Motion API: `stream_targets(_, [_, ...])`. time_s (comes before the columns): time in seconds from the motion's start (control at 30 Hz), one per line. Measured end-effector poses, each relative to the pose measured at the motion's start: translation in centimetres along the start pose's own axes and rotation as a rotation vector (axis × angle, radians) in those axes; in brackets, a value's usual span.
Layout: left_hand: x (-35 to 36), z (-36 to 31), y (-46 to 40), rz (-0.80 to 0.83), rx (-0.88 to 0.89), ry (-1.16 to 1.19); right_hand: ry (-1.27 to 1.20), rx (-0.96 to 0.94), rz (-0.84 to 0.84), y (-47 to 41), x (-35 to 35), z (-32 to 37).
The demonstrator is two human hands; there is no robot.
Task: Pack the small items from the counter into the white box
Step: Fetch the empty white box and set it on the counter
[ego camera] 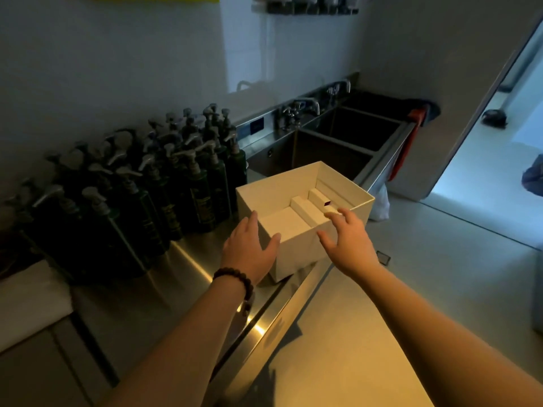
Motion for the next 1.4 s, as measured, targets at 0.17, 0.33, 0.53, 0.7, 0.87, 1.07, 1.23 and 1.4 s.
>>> stream_targets(0.17, [1.8,-0.2,-4.1,-0.023,-0.122,0.125,0.031,-0.017,-0.012,-7.6,-1.2,-3.8])
stream_targets(0.33, [3.4,-0.2,-7.3,-0.090,-0.270,0.230,-0.033,0.019,0.110,-15.2,-0.3,-8.0])
stream_targets(0.53, [5.6,-0.6,-9.0,-0.188,-0.490,0.361,-0.160,0.024,0.449,-21.7,3.7,-11.1])
stream_targets(0.7, [6.3,-0.8,-9.0,-0.225,-0.564,0.325,-0.298,0.043,0.629,-23.5,4.9,-12.6])
stream_targets(0.87, [6.5,-1.0,-8.9,-0.272,-0.600,0.336,-0.458,0.050,0.664,-24.1,5.3,-12.8])
stream_targets(1.07, [6.6,-1.4,-8.8,-0.254,-0.645,0.514,-0.553,0.066,0.705,-24.2,5.5,-13.0])
stream_targets(1.23, [6.4,-1.4,-6.5,-0.332,-0.660,0.576,-0.590,-0.008,0.737,-24.4,4.6,-11.6])
stream_targets(1.4, [3.5,-0.6,-3.0,-0.479,-0.669,0.546,-0.608,-0.120,0.782,-23.3,5.4,-7.4])
Point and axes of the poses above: each hand's wrist, its own y-axis away from the middle knuckle, its own x-axis out of the palm, z = x × y, the point moved 2 cm from there along -y, towards the middle knuckle, and after that the axes turned 7 degrees about -z, right-handed, at the moved point
